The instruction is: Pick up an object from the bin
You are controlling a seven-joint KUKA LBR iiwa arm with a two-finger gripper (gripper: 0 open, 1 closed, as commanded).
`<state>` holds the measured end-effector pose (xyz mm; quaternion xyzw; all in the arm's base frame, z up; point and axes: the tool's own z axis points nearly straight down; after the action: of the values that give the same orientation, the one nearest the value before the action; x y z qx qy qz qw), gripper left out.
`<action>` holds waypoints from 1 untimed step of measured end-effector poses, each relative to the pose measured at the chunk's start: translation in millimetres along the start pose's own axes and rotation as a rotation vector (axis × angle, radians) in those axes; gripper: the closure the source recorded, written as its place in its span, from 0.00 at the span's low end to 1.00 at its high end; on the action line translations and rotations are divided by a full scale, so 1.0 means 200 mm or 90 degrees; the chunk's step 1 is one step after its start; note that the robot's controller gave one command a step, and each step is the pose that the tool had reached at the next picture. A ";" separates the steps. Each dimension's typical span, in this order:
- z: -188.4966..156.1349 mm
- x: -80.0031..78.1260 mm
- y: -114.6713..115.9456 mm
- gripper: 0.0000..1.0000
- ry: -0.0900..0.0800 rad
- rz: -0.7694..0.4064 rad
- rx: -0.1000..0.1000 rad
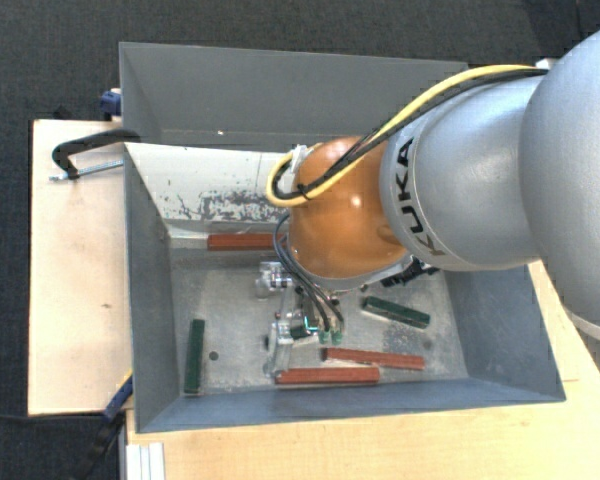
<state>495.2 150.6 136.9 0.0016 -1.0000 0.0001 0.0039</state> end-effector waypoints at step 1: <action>0.14 -0.07 -0.13 0.00 -0.009 -0.035 -0.003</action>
Offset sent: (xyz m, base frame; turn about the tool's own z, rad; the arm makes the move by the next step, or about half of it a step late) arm 0.0247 -0.0620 -0.0669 -0.0984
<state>510.0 124.0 109.4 0.0290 -0.9996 -0.0022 -0.0035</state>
